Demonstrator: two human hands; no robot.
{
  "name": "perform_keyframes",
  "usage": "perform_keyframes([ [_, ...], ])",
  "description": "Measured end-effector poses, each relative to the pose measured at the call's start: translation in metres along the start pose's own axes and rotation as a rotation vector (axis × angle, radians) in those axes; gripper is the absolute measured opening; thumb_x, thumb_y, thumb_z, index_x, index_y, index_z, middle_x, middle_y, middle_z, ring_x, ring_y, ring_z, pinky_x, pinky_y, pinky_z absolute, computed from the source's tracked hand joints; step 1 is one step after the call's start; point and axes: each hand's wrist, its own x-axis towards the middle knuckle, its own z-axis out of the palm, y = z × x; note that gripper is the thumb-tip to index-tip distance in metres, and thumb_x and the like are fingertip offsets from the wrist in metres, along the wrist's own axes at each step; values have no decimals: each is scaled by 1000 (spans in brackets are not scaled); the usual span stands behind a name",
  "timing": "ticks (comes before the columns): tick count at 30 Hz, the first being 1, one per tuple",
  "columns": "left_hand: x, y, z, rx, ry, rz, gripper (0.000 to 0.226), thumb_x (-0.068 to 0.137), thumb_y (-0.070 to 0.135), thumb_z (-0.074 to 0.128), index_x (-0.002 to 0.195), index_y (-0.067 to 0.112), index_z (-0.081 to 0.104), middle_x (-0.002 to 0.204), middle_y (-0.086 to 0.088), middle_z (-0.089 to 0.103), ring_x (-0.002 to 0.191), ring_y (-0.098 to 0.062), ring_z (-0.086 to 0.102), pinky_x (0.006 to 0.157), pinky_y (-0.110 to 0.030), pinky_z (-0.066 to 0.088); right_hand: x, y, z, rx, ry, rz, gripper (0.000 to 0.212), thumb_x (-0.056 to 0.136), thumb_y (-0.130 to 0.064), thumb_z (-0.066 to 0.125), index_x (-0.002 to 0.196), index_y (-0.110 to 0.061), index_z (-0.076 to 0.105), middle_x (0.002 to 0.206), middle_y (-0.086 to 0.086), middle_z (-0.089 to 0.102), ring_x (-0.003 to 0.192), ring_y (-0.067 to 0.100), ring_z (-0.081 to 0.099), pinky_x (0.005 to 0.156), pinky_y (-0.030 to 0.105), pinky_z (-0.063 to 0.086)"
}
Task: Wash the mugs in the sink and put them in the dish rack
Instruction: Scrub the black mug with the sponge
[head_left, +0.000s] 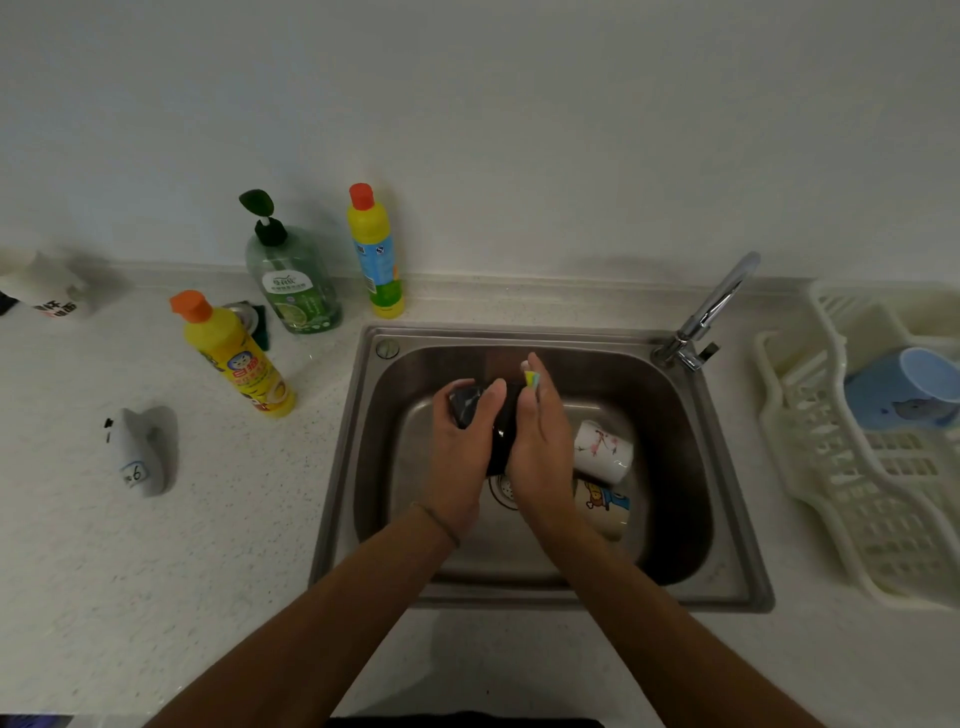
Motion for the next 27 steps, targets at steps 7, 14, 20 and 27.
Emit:
perform_keyframes([
  [7, 3, -1, -7, 32, -84, -40, 38, 101, 34, 60, 136, 23, 52, 120, -2, 66, 95, -9, 72, 68, -22, 58, -13, 9, -2, -134, 6, -68, 48, 109, -28, 37, 156, -36, 30, 154, -7, 40, 128, -5, 46, 98, 13, 42],
  [14, 8, 7, -4, 12, -53, -45, 53, 78, 49, 78, 118, 20, 61, 124, -18, 67, 109, -33, 70, 77, -40, 61, 1, 11, -7, 95, -55, 9, 46, 101, -48, 37, 147, -51, 39, 145, 0, 48, 123, 10, 58, 100, 41, 55],
  [20, 12, 6, -2, 39, 23, -8, 45, 93, 40, 70, 128, 17, 54, 117, -7, 67, 102, -19, 69, 69, -22, 57, -27, -3, 5, -313, -64, -264, 53, 107, -34, 28, 159, -29, 19, 167, -10, 17, 150, -2, 16, 121, 19, 16],
  [27, 4, -1, -1, 44, -7, -39, 37, 96, 32, 68, 125, 14, 54, 120, -13, 64, 97, -22, 68, 59, -24, 57, 3, -4, -7, 15, -76, 36, 48, 108, -40, 32, 155, -41, 29, 158, -9, 35, 130, -11, 42, 111, 21, 41],
])
